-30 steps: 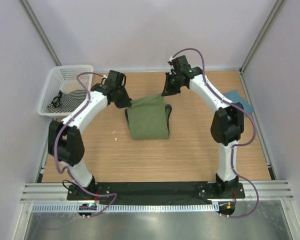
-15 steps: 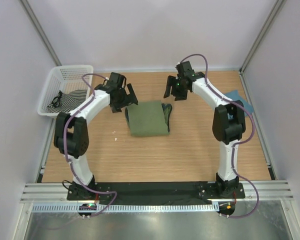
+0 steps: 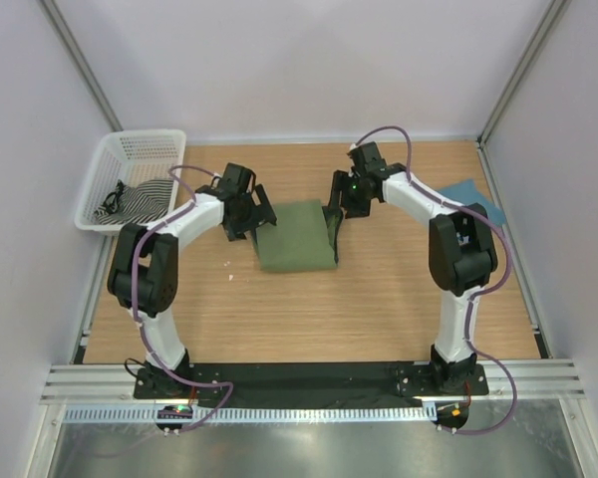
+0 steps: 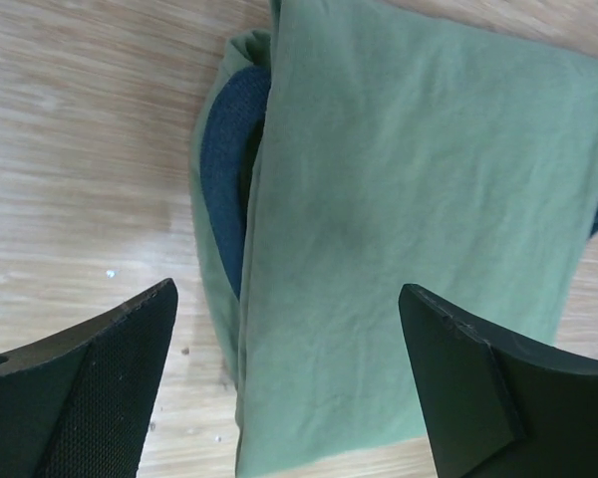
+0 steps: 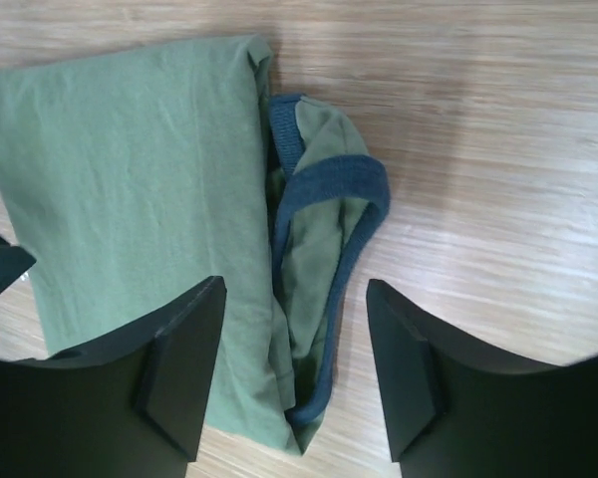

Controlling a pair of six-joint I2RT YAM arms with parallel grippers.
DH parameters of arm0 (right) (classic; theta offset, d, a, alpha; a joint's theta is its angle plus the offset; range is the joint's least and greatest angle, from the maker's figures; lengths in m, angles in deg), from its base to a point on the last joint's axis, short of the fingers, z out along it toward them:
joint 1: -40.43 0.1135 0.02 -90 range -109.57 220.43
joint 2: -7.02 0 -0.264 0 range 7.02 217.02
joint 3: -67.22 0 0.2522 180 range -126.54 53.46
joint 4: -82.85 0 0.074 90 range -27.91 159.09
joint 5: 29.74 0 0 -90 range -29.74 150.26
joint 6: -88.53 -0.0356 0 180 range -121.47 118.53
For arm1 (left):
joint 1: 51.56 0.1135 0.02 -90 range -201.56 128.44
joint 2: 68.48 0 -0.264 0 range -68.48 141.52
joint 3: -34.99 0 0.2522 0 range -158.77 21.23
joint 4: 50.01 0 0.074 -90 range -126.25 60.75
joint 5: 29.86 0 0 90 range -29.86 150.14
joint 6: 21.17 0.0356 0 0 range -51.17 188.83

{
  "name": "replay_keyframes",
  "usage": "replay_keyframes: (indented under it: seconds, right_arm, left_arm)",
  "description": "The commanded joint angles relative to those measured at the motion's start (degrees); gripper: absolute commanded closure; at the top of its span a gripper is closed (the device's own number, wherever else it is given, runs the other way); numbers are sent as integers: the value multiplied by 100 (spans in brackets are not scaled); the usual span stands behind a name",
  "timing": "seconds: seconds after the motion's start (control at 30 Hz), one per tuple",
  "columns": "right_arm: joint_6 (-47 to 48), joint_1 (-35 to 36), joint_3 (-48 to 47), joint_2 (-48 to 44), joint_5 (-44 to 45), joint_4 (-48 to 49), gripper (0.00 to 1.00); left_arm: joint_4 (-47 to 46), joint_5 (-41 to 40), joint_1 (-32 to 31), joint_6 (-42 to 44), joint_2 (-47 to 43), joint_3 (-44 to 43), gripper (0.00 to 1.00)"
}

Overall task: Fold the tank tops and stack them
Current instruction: Fold the tank top

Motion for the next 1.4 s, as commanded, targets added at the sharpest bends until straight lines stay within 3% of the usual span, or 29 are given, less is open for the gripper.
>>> replay_keyframes:
  seconds: [0.0,0.03,0.13,0.43,0.6,0.8,0.97,1.13,1.2,1.3,1.37]
  right_arm:
    - [75,100,-210,245,-145,358,39]
    - [76,100,-315,298,-119,349,48]
    - [93,91,-456,518,126,261,61]
    - [-100,82,-624,1018,269,401,69]
    - [-258,74,-519,1265,-925,709,85]
    - [-1136,-110,324,1117,-2797,2078,92]
    - [-2033,-409,817,958,-3871,3530,91]
    - [-1279,-629,633,598,-3337,2372,70]
    - [-1121,-673,659,440,-3073,2161,63]
    - [-822,-691,773,124,-2607,1660,59]
    - [-698,-691,852,-61,-2466,1580,57]
  left_arm:
    - [-576,35,-27,-88,148,-27,8]
    - [-629,26,-27,-97,192,-19,9]
    - [-875,44,-27,-106,359,-10,13]
    - [-1429,307,-27,-211,755,8,24]
    - [-1719,518,-36,-167,957,43,37]
    - [-2150,738,-36,-194,914,262,47]
    - [-2255,756,-54,-229,747,429,48]
    - [-2037,537,-36,-115,422,465,41]
    - [-1896,413,-36,-71,325,439,33]
    - [-1668,290,-19,-9,149,403,20]
    - [-1614,202,-18,34,26,438,16]
